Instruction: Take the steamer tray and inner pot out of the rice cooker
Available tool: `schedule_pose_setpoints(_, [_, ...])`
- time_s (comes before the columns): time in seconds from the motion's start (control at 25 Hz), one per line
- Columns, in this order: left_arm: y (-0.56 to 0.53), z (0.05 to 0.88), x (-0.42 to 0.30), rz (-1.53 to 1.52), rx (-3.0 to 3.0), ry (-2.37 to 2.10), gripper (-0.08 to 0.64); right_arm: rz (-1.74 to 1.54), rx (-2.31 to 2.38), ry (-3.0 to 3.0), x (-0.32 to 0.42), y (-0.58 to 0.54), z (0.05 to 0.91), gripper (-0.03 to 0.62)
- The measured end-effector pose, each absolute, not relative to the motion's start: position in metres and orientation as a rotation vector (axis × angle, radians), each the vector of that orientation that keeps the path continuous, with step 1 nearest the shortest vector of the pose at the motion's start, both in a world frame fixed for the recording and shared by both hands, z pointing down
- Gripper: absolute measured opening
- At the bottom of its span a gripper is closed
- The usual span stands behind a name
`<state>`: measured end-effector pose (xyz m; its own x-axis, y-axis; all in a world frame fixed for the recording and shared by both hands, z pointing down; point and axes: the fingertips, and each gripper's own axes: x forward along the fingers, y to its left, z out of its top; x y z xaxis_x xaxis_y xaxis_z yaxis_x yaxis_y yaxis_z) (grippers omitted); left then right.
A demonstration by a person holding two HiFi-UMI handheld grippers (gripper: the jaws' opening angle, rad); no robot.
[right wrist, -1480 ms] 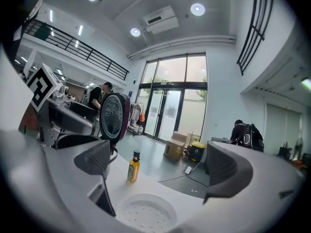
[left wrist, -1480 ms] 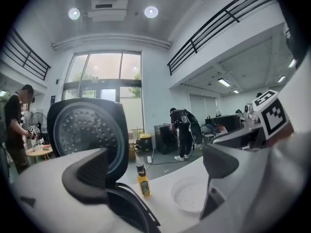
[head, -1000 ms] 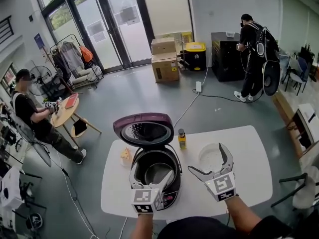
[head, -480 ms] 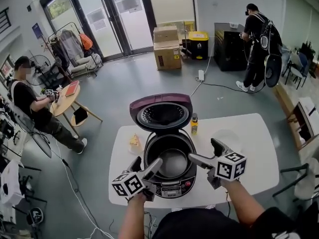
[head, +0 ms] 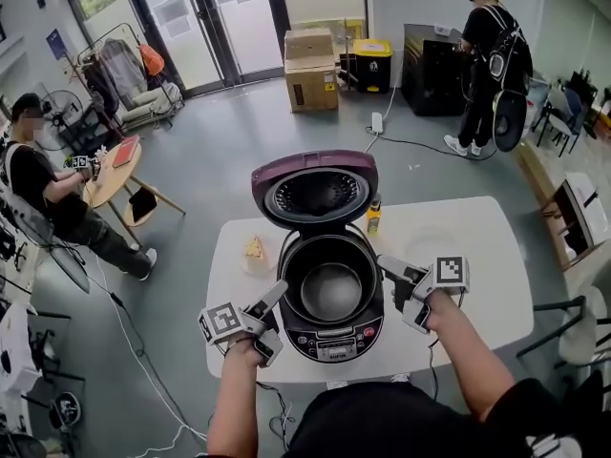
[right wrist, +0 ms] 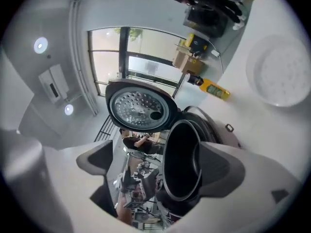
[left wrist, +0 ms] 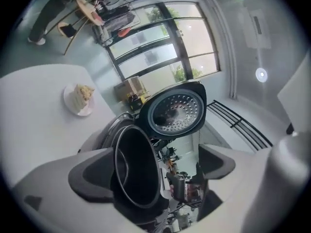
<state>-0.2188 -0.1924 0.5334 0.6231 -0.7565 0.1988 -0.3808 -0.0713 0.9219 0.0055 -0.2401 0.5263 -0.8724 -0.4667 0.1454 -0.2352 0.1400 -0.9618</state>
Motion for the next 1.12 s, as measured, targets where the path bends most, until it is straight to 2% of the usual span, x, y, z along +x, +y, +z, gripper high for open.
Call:
schedule_pose_setpoints(0.2, [-0.193, 0.544, -0.215, -0.473, 1.581, -0.817, 0.54, -1.945, -0.628, 2.124, -0.008, -0.238, 0.547, 0.549])
schedule_pose_setpoints(0.56, [-0.195, 0.554, -0.212, -0.401, 1.561, -0.805, 0.491, -2.018, -0.578, 2.129, -0.023, -0.235, 0.557, 0.538])
schedule_pose_setpoints(0.72, [-0.194, 0.555, -0.21, -0.351, 1.579, -0.797, 0.476, -2.044, -0.578, 2.16, -0.024, -0.233, 0.558, 0.508])
schedule_pose_setpoints(0.96, [-0.195, 0.568, -0.212, -0.238, 1.609, -0.838, 0.358, -2.075, -0.628, 2.226, -0.017, -0.236, 0.577, 0.351])
schedule_pose_setpoints(1.12, [-0.194, 0.58, -0.218, -0.183, 1.611, -0.893, 0.215, -2.049, -0.749, 2.357, -0.012, -0.234, 0.593, 0.149])
